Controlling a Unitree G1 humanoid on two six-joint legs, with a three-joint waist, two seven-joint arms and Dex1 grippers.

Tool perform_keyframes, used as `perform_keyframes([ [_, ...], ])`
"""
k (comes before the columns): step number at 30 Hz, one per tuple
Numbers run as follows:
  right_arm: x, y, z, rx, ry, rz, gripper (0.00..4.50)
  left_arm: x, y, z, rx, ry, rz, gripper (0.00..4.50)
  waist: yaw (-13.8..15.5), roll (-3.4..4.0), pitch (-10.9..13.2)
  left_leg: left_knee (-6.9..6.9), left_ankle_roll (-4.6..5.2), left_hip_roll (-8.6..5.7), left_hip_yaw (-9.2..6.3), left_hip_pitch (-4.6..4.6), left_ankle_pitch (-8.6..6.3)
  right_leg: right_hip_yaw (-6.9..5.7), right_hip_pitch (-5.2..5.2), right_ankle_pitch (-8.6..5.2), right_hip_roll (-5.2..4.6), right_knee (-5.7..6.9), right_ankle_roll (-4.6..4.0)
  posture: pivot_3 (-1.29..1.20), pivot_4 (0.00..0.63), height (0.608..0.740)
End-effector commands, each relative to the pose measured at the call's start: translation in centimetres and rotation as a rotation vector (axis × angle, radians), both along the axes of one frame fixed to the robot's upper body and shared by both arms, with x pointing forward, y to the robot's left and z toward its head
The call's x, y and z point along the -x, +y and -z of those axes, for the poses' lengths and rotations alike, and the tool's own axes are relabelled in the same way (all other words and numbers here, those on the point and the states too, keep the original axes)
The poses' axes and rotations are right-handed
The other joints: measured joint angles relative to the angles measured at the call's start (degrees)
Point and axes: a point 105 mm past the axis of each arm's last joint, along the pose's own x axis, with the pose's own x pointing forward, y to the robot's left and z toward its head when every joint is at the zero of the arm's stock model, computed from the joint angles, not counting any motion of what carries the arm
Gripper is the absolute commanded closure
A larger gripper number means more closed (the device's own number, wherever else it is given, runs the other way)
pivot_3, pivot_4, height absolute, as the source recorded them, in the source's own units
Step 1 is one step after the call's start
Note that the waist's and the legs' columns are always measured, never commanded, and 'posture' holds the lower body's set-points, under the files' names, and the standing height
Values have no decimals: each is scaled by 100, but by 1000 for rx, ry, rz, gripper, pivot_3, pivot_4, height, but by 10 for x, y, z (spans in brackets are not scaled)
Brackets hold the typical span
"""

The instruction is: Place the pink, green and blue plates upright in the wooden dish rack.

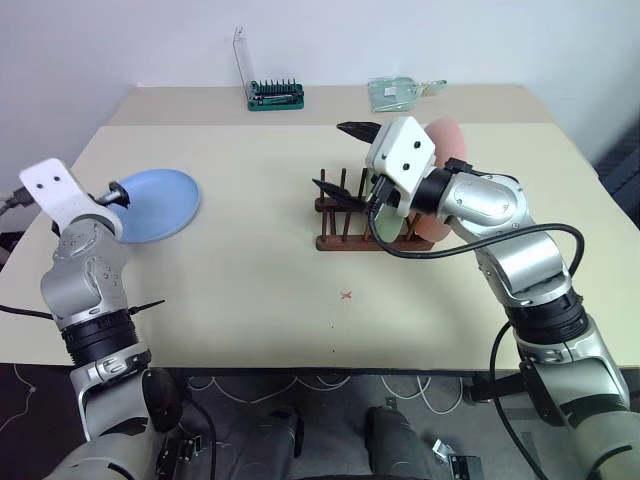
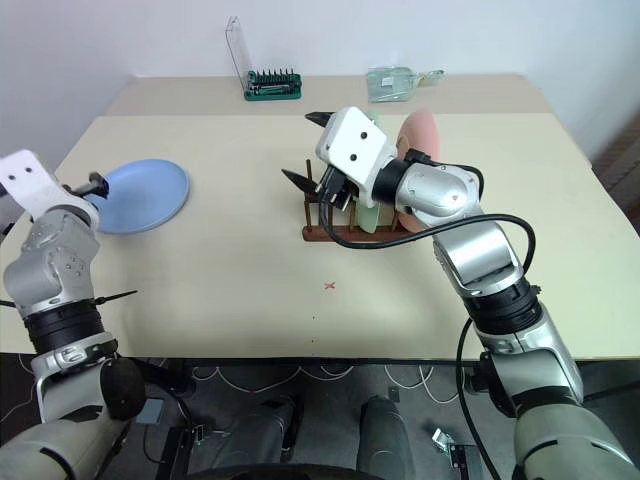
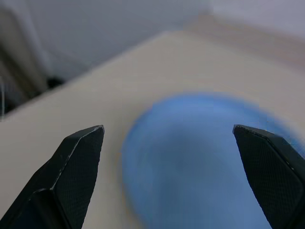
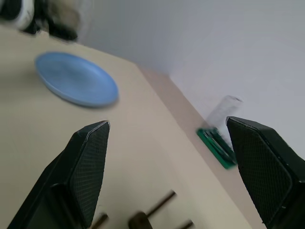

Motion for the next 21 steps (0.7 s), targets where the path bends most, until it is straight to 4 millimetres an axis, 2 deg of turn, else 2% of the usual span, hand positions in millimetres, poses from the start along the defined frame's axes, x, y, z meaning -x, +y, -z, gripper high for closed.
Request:
perform_keyframes([
  [1, 3, -1, -14, -17, -63, -4, 484, 1, 2, 13, 196, 31, -47, 57, -25, -9, 0, 0, -1, 0, -3, 0, 0, -1, 0, 0, 1, 1, 0, 0, 150, 740],
  [6, 5, -4, -11, -19, -57, 12, 484, -7, -4, 33, 331, 71, -56, 57, -55, -25, 5, -4, -11, 2, -8, 0, 5, -6, -5, 1, 3, 6, -2, 0, 150, 740],
  [7, 5, -6, -10, -18, -57, 23, 484, -9, -5, 36, 364, 56, -70, 287, -55, -25, 5, -6, -11, 2, -7, 1, 6, -6, -5, 2, 3, 6, -2, 0, 150, 740],
  [9, 5, -9, -9, -18, -57, 37, 484, -12, -5, 37, 393, 41, -87, 851, -50, -26, 5, -7, -12, 2, -6, 1, 6, -6, -6, 2, 3, 6, -2, 0, 150, 740],
  [14, 6, -11, -8, -17, -54, 53, 484, -16, -7, 35, 393, 37, -89, 3476, -44, -27, 4, -8, -17, 2, -4, 1, 9, -5, -7, 3, 2, 6, -4, 0, 150, 740],
  [16, 6, -10, -7, -16, -54, 55, 484, -21, -10, 23, 366, -14, -59, 4471, -42, -30, 3, -8, -17, 2, -4, 1, 9, -5, -6, 3, 1, 5, -4, 0, 150, 740],
  [20, 4, -10, -4, 13, -70, 64, 484, -36, -26, -35, 164, -216, 83, 4471, -29, -34, 5, -7, -17, 1, -2, 1, 9, -5, -4, 3, 0, 3, -4, 0, 150, 740],
  [21, 3, -9, -1, 38, -89, 65, 484, -40, -42, -64, 76, -317, 166, 4471, -30, -36, 6, -7, -20, 1, -2, 1, 10, -5, -4, 3, 0, 3, -4, 0, 150, 740],
])
